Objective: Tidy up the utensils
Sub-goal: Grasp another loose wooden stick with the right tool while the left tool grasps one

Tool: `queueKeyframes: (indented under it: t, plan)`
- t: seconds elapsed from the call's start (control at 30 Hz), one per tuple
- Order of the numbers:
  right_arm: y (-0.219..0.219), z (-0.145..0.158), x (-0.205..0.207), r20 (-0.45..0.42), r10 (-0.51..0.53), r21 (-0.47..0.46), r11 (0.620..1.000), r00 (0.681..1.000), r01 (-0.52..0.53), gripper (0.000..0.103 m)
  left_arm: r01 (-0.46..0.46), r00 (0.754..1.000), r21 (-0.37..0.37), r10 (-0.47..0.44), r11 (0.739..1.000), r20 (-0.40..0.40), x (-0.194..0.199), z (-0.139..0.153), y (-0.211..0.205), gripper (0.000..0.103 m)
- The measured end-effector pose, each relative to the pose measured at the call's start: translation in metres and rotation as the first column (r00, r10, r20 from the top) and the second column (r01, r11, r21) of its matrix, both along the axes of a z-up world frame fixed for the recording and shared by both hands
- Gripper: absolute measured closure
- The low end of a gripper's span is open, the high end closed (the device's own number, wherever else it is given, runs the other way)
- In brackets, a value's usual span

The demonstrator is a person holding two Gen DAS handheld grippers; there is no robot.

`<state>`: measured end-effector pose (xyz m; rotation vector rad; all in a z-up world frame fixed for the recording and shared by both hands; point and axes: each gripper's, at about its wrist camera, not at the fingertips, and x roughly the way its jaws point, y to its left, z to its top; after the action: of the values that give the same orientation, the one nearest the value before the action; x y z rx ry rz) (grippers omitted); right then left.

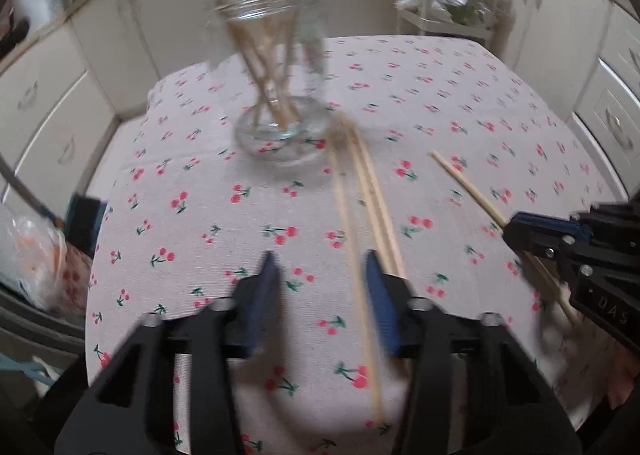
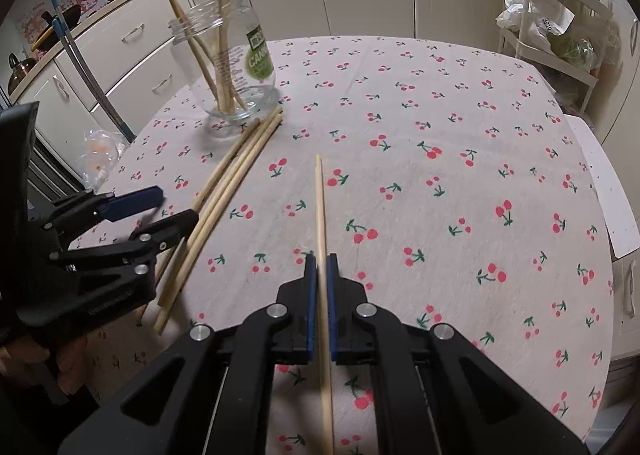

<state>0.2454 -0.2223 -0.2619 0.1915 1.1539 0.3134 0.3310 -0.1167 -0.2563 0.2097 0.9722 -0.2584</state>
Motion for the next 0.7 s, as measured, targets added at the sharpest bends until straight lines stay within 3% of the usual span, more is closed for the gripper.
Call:
queueKeyframes:
  t: [0.03, 0.07, 0.13, 0.27, 0.33, 0.43, 0.57, 0.7]
  plan:
    - [0.000, 0.000, -0.002, -0.003, 0.000, 0.007, 1.000, 1.000, 0.000, 0.097, 0.010, 1.000, 0.010, -0.010, 1.000, -0.001, -0.003, 0.001, -0.003, 0.090]
    - [0.000, 0.001, -0.005, -0.018, 0.003, 0.030, 1.000, 1.000, -0.002, 0.097, 0.017, 1.000, 0.023, -0.017, 1.000, -0.005, -0.006, 0.002, -0.005, 0.097]
    - [0.000, 0.001, -0.009, -0.043, 0.005, 0.073, 0.997, 0.999, -0.002, 0.097, 0.021, 1.000, 0.023, -0.021, 1.000, -0.018, -0.014, 0.003, -0.002, 0.098]
    - [0.006, 0.006, -0.012, -0.037, 0.026, 0.073, 0.997, 0.999, -0.023, 0.094, 0.029, 0.994, -0.047, -0.033, 0.998, -0.102, -0.025, 0.006, 0.021, 0.098]
    - [0.007, 0.008, -0.007, -0.023, 0.014, 0.063, 0.998, 1.000, -0.013, 0.078, 0.026, 0.992, -0.062, -0.034, 0.998, -0.125, -0.025, 0.008, 0.030, 0.097]
    - [0.011, 0.011, 0.009, -0.014, 0.022, 0.053, 0.998, 1.000, -0.021, 0.078, 0.021, 0.993, -0.072, -0.029, 0.997, -0.111, -0.013, 0.013, 0.034, 0.096]
    - [0.026, 0.009, 0.028, -0.016, 0.073, 0.009, 0.997, 0.997, -0.072, 0.078, 0.020, 0.996, -0.082, -0.026, 0.996, -0.080, 0.011, 0.015, 0.024, 0.084]
    - [0.040, 0.003, 0.035, -0.022, 0.124, -0.045, 0.991, 0.992, -0.125, 0.079, 0.015, 0.997, -0.065, -0.020, 0.998, -0.074, 0.036, 0.009, 0.011, 0.079]
